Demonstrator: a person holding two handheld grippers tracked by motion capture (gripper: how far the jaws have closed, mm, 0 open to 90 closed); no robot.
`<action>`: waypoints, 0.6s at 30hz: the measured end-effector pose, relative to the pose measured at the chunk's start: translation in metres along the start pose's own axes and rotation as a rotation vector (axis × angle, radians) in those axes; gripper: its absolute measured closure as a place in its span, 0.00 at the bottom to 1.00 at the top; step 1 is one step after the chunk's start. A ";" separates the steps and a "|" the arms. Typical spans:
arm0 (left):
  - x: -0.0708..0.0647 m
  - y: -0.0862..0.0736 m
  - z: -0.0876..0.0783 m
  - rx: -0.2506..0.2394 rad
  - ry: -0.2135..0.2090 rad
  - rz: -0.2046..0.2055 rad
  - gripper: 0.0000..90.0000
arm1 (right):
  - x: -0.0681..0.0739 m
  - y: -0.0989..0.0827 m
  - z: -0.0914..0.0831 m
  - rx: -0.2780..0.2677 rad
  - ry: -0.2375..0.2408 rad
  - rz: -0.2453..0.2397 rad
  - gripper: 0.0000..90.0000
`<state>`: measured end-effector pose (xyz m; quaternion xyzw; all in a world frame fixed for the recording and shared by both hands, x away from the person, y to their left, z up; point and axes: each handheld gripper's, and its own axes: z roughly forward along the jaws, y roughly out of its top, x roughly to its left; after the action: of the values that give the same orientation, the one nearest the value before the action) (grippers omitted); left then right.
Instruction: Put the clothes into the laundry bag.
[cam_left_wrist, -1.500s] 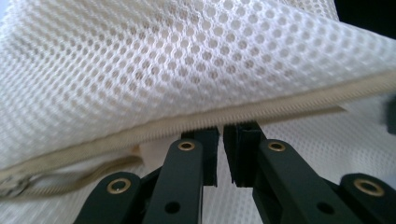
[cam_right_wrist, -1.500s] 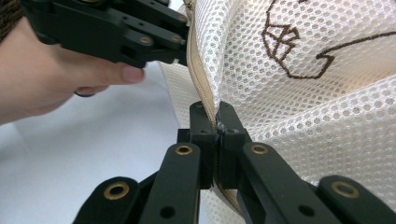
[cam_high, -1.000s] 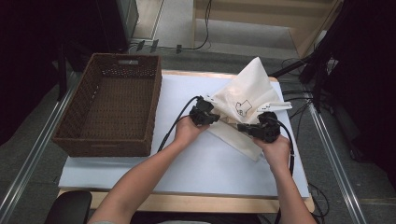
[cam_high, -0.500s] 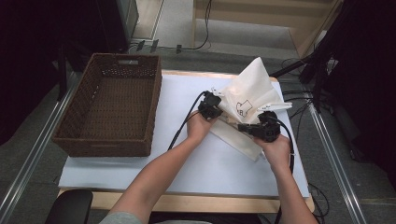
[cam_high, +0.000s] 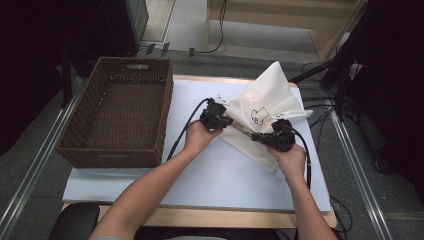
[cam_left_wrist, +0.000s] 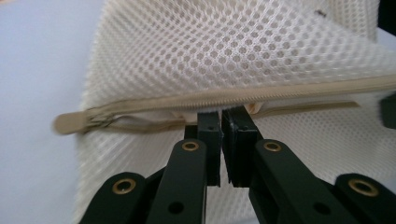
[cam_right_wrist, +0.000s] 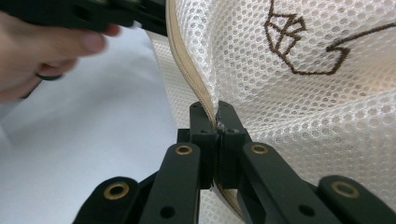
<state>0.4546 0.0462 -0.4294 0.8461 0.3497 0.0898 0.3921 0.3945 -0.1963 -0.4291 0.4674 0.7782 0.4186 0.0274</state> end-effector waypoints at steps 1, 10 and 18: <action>0.002 0.000 -0.009 -0.014 0.005 -0.012 0.95 | 0.000 0.000 0.001 0.001 -0.002 -0.002 0.99; 0.024 -0.002 -0.039 -0.074 0.067 -0.137 0.63 | 0.000 0.000 0.007 0.018 -0.009 -0.002 0.99; 0.041 -0.017 -0.016 0.052 0.163 -0.177 0.54 | -0.002 0.000 0.013 0.026 -0.007 0.008 0.99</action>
<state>0.4692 0.0902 -0.4360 0.8117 0.4559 0.1142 0.3467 0.4009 -0.1898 -0.4379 0.4725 0.7815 0.4067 0.0224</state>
